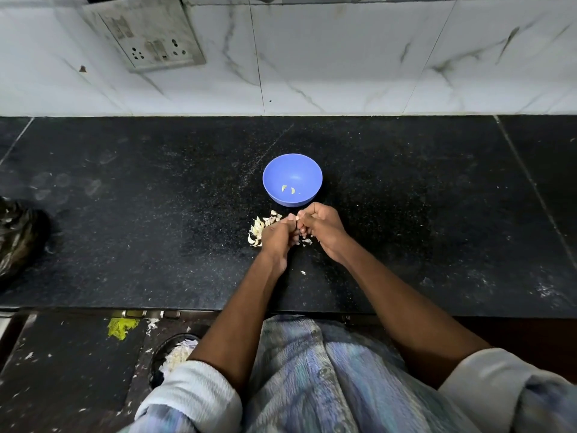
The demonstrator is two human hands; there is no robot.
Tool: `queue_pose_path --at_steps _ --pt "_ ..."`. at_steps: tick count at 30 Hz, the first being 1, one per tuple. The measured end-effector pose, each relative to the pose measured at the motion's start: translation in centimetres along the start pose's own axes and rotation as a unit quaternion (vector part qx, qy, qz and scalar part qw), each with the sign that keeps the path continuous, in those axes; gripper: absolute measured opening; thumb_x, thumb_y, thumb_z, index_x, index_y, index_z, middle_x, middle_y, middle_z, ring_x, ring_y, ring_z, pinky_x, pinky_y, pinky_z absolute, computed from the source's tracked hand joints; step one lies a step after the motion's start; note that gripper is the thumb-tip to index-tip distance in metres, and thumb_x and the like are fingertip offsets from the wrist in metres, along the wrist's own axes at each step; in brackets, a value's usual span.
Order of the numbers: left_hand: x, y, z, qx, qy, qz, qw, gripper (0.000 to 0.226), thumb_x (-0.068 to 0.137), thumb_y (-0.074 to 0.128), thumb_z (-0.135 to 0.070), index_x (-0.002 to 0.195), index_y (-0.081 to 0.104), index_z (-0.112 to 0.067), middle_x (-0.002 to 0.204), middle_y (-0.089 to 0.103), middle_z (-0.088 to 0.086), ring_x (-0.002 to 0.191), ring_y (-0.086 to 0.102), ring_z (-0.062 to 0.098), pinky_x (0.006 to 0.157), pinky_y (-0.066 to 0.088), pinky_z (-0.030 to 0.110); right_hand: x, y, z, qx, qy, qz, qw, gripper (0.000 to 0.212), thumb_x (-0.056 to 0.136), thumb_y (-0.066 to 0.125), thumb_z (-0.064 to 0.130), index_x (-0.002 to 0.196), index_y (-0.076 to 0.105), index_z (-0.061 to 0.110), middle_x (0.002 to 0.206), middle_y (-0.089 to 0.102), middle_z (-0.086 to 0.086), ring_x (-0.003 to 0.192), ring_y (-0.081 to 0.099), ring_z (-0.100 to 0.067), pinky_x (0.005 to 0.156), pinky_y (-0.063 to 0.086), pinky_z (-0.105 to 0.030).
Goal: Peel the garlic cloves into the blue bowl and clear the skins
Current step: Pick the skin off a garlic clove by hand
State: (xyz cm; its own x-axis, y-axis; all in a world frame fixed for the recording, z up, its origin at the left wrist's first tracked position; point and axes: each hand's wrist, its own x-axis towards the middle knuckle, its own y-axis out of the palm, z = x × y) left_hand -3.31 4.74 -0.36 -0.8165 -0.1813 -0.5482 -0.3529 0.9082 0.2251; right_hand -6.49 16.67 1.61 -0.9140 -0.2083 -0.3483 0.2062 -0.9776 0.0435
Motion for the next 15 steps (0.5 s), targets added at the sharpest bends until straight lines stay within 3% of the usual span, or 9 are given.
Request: queue_pose_path --at_steps 3,5,7,11,15 --pt "0.0 -0.3 0.6 0.015 0.091 -0.025 0.995 0.014 0.098 0.062 0.001 0.095 0.076 0.002 0.085 0.074 0.017 0.075 0.067 0.023 0.073 0.061 0.032 0.0 -0.2 -0.2 0.055 0.040 0.008 0.998 0.020 0.106 0.052 0.008 0.091 0.064 0.004 0.073 0.064 -0.007 0.064 0.056 -0.014 0.061 0.050 -0.025" --pt "-0.1 -0.7 0.9 0.063 0.154 -0.041 0.985 0.009 0.097 0.068 -0.004 0.099 0.077 -0.004 0.091 0.077 0.020 0.081 0.071 0.030 0.081 0.063 0.043 0.1 -0.2 -0.2 0.062 0.059 0.022 0.996 0.024 0.109 0.049 0.012 0.092 0.065 0.006 0.071 0.062 -0.005 0.062 0.055 -0.012 0.061 0.050 -0.024" --pt "-0.2 -1.0 1.0 0.101 0.191 -0.050 0.975 0.012 0.099 0.067 -0.003 0.098 0.076 -0.011 0.091 0.078 0.018 0.082 0.073 0.030 0.081 0.064 0.041 0.2 -0.1 -0.1 0.061 0.067 0.018 0.996 0.024 0.108 0.050 0.013 0.092 0.066 0.006 0.070 0.063 -0.004 0.060 0.055 -0.011 0.060 0.050 -0.024" --pt "-0.4 -1.3 1.0 0.111 0.199 -0.054 0.972 0.014 0.100 0.066 0.002 0.099 0.075 -0.009 0.086 0.078 0.011 0.076 0.072 0.015 0.077 0.062 0.030 0.4 -0.8 -0.2 0.004 0.053 -0.032 0.998 0.015 0.103 0.059 0.007 0.100 0.071 -0.001 0.073 0.068 -0.007 0.062 0.059 -0.010 0.062 0.053 -0.024" --pt "-0.1 -1.5 1.6 0.148 0.196 -0.041 0.969 0.009 0.098 0.072 -0.009 0.104 0.078 -0.012 0.094 0.081 0.007 0.089 0.078 0.029 0.088 0.064 0.046 0.3 -0.7 -0.1 -0.032 0.055 -0.042 0.997 0.015 0.101 0.061 0.006 0.103 0.072 -0.004 0.078 0.072 -0.009 0.063 0.063 -0.010 0.062 0.057 -0.023"
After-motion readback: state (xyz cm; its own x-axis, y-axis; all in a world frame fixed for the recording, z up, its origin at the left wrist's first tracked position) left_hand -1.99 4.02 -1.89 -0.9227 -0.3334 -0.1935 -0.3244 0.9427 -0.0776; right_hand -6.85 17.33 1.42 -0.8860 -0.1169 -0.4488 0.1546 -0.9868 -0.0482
